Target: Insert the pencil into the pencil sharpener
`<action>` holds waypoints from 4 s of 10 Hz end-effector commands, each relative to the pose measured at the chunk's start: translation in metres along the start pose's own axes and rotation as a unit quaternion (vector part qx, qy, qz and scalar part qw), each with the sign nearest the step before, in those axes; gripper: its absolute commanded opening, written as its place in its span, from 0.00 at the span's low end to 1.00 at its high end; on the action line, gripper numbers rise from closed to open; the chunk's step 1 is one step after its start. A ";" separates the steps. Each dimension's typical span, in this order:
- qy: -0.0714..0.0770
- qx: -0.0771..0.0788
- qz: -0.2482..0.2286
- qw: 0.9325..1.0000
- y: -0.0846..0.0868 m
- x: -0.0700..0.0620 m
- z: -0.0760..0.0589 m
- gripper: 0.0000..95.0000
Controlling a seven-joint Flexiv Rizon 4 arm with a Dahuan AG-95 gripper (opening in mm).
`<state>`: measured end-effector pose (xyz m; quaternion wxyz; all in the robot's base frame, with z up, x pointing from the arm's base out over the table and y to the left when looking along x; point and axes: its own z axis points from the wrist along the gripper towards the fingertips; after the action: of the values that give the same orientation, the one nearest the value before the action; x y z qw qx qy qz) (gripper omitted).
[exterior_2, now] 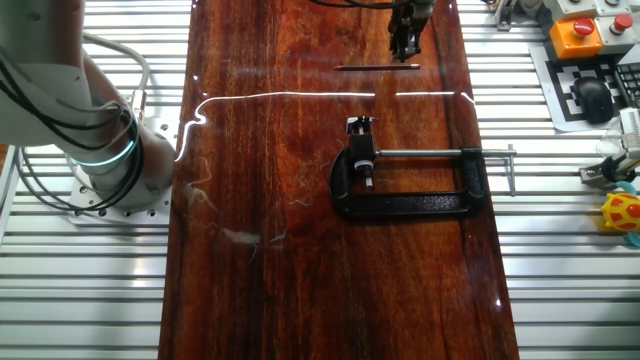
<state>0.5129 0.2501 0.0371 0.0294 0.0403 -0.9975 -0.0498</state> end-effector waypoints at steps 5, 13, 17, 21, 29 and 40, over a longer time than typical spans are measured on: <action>-0.010 0.008 0.017 1.000 -0.008 0.002 -0.003 0.20; -0.028 0.009 0.054 0.998 -0.014 0.001 0.013 0.20; -0.030 0.010 0.056 0.998 -0.014 0.005 0.019 0.20; -0.033 0.010 0.055 0.998 -0.013 0.010 0.022 0.20; -0.036 0.014 0.046 0.998 -0.009 0.010 0.027 0.20; -0.009 -0.005 -0.104 0.995 0.000 0.004 -0.005 0.00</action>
<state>0.5087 0.2470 0.0371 0.0103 0.1194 -0.9912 -0.0556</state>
